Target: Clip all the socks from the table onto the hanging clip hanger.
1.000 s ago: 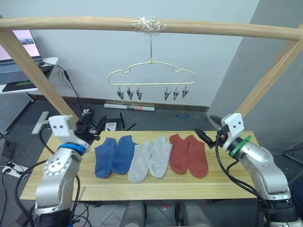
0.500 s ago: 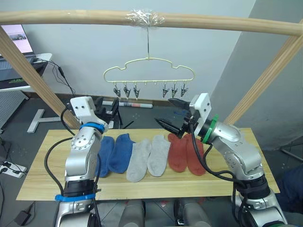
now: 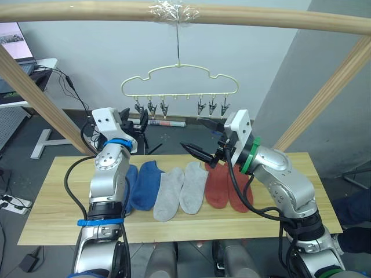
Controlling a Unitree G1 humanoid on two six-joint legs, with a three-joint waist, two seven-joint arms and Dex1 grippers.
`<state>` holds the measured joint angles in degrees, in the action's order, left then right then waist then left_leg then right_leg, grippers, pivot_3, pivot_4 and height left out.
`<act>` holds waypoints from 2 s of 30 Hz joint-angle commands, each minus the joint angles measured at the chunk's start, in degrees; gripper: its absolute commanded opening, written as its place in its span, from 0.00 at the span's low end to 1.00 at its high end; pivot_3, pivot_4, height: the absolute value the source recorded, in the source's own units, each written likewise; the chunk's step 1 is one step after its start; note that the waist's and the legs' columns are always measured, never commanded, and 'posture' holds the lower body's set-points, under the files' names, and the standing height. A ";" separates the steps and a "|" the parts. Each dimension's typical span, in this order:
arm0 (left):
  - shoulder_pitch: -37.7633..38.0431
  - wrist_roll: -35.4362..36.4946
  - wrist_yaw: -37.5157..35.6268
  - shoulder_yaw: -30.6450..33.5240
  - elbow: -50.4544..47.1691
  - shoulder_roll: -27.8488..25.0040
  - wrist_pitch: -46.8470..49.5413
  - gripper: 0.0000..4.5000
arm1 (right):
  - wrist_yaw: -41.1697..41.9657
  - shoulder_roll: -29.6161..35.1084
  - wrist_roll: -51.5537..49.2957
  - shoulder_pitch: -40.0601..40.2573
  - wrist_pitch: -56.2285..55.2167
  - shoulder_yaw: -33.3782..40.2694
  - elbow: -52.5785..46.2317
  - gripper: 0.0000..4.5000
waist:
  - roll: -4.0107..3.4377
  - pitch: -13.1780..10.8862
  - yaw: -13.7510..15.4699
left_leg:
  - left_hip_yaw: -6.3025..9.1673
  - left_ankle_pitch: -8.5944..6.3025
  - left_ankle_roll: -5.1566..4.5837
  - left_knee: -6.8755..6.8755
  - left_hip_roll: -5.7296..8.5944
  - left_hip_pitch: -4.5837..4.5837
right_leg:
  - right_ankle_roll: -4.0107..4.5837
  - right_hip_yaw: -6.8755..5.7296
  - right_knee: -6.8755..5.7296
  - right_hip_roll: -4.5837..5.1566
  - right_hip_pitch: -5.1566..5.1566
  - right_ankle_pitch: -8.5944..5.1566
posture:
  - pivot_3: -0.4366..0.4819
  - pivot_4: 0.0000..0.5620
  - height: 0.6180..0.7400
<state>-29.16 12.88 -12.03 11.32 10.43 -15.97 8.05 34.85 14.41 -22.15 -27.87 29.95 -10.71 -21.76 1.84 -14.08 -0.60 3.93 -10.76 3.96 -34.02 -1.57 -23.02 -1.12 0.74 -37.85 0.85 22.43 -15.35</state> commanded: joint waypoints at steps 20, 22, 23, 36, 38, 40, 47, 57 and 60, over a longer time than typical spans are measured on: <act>-2.08 -2.71 3.19 -0.30 -1.44 1.01 -4.75 0.66 | -0.45 -0.63 -2.98 -1.78 1.46 0.91 -3.10 1.00 | 0.09 -0.48 -0.76 | 0.04 0.01 0.01 -0.19 0.01 -0.87 | -0.03 -0.02 -0.20 0.00 0.89 0.03 | 0.47 0.48 1.00; -2.64 -2.46 3.28 -0.08 -1.39 1.02 -4.75 0.66 | -0.44 -0.65 -3.05 -1.95 1.54 1.02 -3.00 1.00 | 0.10 -0.48 -0.77 | 0.04 0.01 0.01 -0.19 0.01 -0.87 | -0.03 -0.02 -0.20 0.00 0.89 0.03 | 0.47 0.48 1.00; -2.84 -2.40 3.29 -0.08 -1.35 1.03 -4.74 0.66 | -0.40 -0.63 -3.05 -2.03 1.54 1.06 -2.88 1.00 | 0.10 -0.48 -0.77 | 0.04 0.01 0.01 -0.19 0.01 -0.87 | -0.03 -0.03 -0.20 0.00 0.89 0.03 | 0.48 0.48 1.00; -3.29 -1.98 3.41 0.08 -1.48 0.94 -4.61 0.62 | -0.41 -0.66 -3.18 -2.29 1.67 1.05 -2.82 1.00 | 0.10 -0.49 -0.94 | 0.05 0.01 0.01 -0.20 0.01 -0.87 | -0.04 -0.03 -0.20 0.00 0.89 0.03 | 0.48 0.48 1.00; -3.09 -1.78 3.27 0.14 -1.68 0.90 -4.69 0.54 | -0.45 -0.70 -3.25 -2.30 1.76 1.05 -2.91 1.00 | 0.10 -0.49 -0.94 | 0.05 0.01 0.01 -0.20 0.01 -0.87 | -0.04 -0.04 -0.20 0.00 0.89 0.03 | 0.48 0.48 1.00; -2.94 -1.56 3.07 0.09 -1.93 0.96 -4.76 0.41 | -0.41 -0.69 -3.27 -2.20 1.73 1.05 -2.89 1.00 | 0.10 -0.49 -0.94 | 0.05 0.01 0.01 -0.20 0.01 -0.87 | -0.04 -0.04 -0.21 0.00 0.89 0.03 | 0.48 0.46 1.00; -3.12 -1.23 2.60 0.25 -2.08 0.90 -4.75 0.04 | -0.57 -0.78 -3.39 -1.74 1.98 0.88 -3.16 1.00 | 0.10 -0.49 -0.93 | 0.05 0.01 0.01 -0.20 0.01 -0.87 | -0.04 -0.04 -0.21 0.00 0.89 0.03 | 0.49 0.46 1.00; -2.07 -1.17 0.56 0.40 -2.55 -1.00 -2.39 0.03 | -7.97 4.33 6.57 6.86 3.21 0.26 1.09 1.00 | 0.10 -0.49 -0.66 | 0.05 0.01 0.01 -0.20 0.03 -0.89 | -0.04 -0.05 -0.18 0.02 0.87 0.03 | 0.50 0.46 1.00; -0.94 -0.87 -1.06 0.37 -3.11 -1.98 -1.50 0.03 | -11.41 6.47 11.21 11.48 3.36 0.26 6.19 1.00 | 0.10 -0.49 -0.73 | 0.00 0.01 0.01 -0.20 0.08 -0.89 | -0.05 0.00 -0.17 0.09 0.88 0.04 | 0.50 0.46 1.00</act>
<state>-30.70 11.45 -12.15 11.59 9.45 -17.34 6.18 25.21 20.83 -13.16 -17.10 34.00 -10.67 -16.22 1.94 -14.57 -1.33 3.92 -10.75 3.98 -34.22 -1.50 -23.90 -1.17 0.74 -38.03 0.93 23.30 -15.31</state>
